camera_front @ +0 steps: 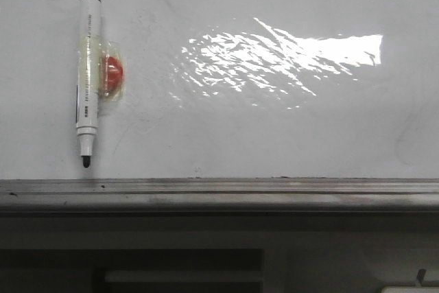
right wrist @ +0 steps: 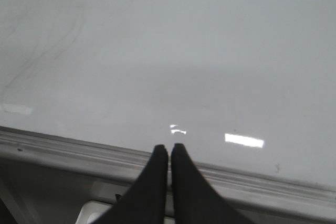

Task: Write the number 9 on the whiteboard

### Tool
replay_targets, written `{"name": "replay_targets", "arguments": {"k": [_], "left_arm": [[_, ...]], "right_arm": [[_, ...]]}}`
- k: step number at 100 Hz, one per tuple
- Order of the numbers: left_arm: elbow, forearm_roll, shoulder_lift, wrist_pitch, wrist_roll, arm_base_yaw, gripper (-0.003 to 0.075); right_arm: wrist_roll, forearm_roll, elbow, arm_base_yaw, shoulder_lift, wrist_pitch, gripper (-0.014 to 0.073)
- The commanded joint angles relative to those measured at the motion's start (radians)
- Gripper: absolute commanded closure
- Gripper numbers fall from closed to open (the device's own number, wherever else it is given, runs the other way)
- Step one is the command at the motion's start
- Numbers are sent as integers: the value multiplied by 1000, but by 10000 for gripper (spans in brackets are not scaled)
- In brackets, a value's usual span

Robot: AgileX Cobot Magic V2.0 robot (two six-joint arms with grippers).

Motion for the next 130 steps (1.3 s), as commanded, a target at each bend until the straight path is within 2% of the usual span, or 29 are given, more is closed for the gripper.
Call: {"name": "replay_targets", "arguments": {"k": [1, 65, 74, 88, 101, 111, 121, 130], "left_arm": [[18, 2, -27, -73, -9, -7, 741], [18, 2, -27, -73, -9, -7, 741], [18, 2, -27, -73, -9, -7, 741], [18, 2, -27, -73, -9, -7, 741], [18, 2, -27, -73, -9, -7, 741], [18, 51, -27, -142, -1, -7, 741], [18, -82, -27, -322, -12, -7, 741], [18, -262, -27, -489, -14, -9, 741]], "right_arm": [[-2, -8, 27, -7, -15, -14, 635], [-2, -32, 27, -7, -15, -23, 635], [-2, -109, 27, -7, -15, -101, 635], [-2, -100, 27, -7, -15, -311, 635], [-2, 26, 27, -7, -15, -527, 635], [-2, 185, 25, -7, -15, -564, 635], [-2, 393, 25, -7, -15, -529, 635], [-2, 438, 25, -7, -15, -518, 635]]}}
